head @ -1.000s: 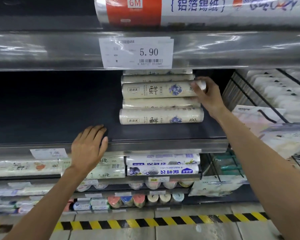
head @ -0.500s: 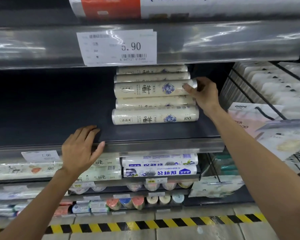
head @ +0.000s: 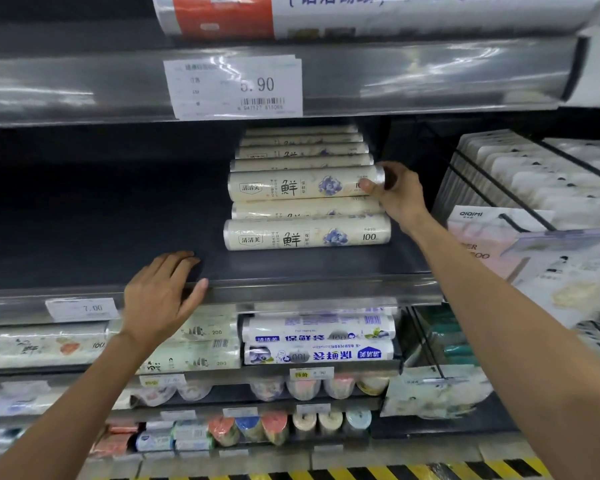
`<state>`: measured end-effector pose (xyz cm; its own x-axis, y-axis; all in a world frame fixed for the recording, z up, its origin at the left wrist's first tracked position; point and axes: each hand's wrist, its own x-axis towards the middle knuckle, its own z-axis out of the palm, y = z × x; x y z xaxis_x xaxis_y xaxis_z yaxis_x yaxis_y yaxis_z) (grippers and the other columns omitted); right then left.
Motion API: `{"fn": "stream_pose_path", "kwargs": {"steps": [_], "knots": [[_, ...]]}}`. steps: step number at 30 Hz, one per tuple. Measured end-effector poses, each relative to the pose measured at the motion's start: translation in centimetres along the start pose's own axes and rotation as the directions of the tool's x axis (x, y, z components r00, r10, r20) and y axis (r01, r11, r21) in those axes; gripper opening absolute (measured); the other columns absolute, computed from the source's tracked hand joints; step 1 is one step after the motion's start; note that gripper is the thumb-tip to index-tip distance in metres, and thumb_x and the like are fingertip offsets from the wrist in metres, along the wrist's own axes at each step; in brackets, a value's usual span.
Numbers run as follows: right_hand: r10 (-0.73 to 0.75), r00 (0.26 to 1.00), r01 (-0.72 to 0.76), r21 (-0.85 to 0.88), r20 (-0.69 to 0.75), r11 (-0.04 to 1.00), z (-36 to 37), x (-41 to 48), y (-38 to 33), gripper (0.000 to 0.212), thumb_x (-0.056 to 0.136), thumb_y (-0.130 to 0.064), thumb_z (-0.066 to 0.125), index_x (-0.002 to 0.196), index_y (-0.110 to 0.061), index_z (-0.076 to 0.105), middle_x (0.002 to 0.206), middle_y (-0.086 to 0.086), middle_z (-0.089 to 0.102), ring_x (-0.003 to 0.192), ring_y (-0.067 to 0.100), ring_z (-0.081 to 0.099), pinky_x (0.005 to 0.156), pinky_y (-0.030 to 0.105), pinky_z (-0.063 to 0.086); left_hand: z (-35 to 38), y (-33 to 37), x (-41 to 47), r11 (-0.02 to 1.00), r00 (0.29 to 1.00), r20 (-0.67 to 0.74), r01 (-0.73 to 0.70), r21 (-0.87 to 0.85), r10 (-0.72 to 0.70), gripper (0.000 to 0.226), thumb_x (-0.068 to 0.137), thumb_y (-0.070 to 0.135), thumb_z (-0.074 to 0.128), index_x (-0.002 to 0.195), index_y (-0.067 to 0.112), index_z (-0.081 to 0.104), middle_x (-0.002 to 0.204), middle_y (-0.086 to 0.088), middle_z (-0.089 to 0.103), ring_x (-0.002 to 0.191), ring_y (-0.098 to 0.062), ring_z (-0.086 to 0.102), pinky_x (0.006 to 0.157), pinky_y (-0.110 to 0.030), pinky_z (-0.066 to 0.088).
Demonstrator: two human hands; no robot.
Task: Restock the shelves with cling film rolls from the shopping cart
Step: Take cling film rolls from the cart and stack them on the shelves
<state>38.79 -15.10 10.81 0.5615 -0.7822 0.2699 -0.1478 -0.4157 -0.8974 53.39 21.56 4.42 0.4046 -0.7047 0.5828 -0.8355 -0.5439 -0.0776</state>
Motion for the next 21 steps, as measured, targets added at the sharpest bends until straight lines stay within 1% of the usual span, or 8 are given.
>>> {"fn": "stream_pose_path", "kwargs": {"steps": [3,8,10,12,15,16,18,21], "knots": [[-0.004,1.000,0.004,-0.037,-0.001,0.999,-0.1,-0.1,0.0,0.058,0.076,-0.033,0.077,0.125,-0.011,0.055,0.120,0.007,0.062,0.112,0.020,0.057,0.095,0.037,0.050,0.1,0.0,0.0,1.000,1.000,-0.011,-0.001,-0.001,0.001,0.054,0.095,0.043,0.033,0.100,0.002,0.067,0.105,-0.011,0.068,0.088,-0.029,0.065,0.064,-0.037,0.051],[-0.007,1.000,0.008,0.041,-0.004,0.999,0.1,-0.4,0.1,0.050,0.076,-0.023,0.078,0.119,-0.011,0.055,0.111,0.001,0.060,0.107,0.020,0.058,0.091,0.041,0.052,-0.1,0.0,0.0,1.000,1.000,-0.005,0.002,-0.022,-0.002,0.055,0.095,0.044,0.032,0.101,0.002,0.067,0.104,-0.012,0.068,0.087,-0.029,0.065,0.063,-0.037,0.051],[-0.011,1.000,0.010,0.039,0.001,0.999,0.1,-0.4,0.2,0.051,0.076,-0.024,0.078,0.119,-0.011,0.055,0.111,0.000,0.059,0.107,0.019,0.058,0.091,0.041,0.052,-0.1,0.0,0.0,1.000,1.000,-0.003,0.006,-0.023,-0.006,0.056,0.095,0.044,0.031,0.101,0.002,0.067,0.104,-0.012,0.068,0.088,-0.029,0.065,0.063,-0.037,0.051],[0.008,1.000,-0.008,0.025,0.028,1.000,-0.2,-0.4,0.0,0.058,0.075,-0.027,0.079,0.124,-0.012,0.052,0.115,0.000,0.059,0.110,0.018,0.056,0.094,0.041,0.051,-0.1,0.0,0.0,0.999,1.000,0.006,0.018,-0.029,-0.018,0.058,0.096,0.045,0.029,0.100,0.002,0.067,0.104,-0.011,0.068,0.088,-0.029,0.065,0.064,-0.037,0.051],[0.049,0.998,-0.050,0.056,0.025,0.997,-1.2,-1.9,-1.2,0.075,0.073,-0.027,0.081,0.134,-0.010,0.043,0.123,0.004,0.056,0.113,0.015,0.053,0.097,0.029,0.046,-1.0,0.4,0.2,0.995,0.995,0.092,0.055,-0.079,-0.048,0.064,0.097,0.049,0.024,0.104,0.001,0.066,0.109,-0.013,0.066,0.093,-0.031,0.063,0.070,-0.040,0.051],[0.046,0.999,-0.045,0.070,-0.004,0.997,-1.7,-3.1,-2.0,0.072,0.074,-0.024,0.080,0.134,-0.008,0.044,0.122,0.005,0.057,0.111,0.014,0.053,0.096,0.025,0.046,-1.6,0.8,0.2,0.990,0.990,0.118,0.089,-0.112,-0.076,0.063,0.097,0.048,0.025,0.106,0.000,0.064,0.111,-0.014,0.065,0.096,-0.032,0.062,0.074,-0.042,0.050],[0.037,0.997,-0.031,0.082,-0.073,0.996,-2.8,-6.8,-3.5,0.052,0.082,-0.017,0.073,0.127,-0.004,0.050,0.119,0.008,0.058,0.105,0.014,0.055,0.092,0.020,0.047,-3.2,2.1,0.2,0.970,0.981,0.136,0.160,-0.184,-0.136,0.055,0.095,0.041,0.029,0.110,-0.001,0.061,0.116,-0.017,0.062,0.102,-0.033,0.059,0.084,-0.045,0.046],[0.107,0.988,-0.092,0.134,-0.111,0.987,-5.1,-15.4,-4.2,0.029,0.090,-0.010,0.062,0.118,-0.007,0.057,0.113,0.006,0.062,0.099,0.012,0.059,0.089,0.018,0.049,-5.7,6.1,0.6,0.923,0.985,0.144,0.137,-0.360,-0.090,0.046,0.094,0.032,0.032,0.111,-0.001,0.059,0.114,-0.016,0.062,0.105,-0.028,0.055,0.092,-0.036,0.038]]}}
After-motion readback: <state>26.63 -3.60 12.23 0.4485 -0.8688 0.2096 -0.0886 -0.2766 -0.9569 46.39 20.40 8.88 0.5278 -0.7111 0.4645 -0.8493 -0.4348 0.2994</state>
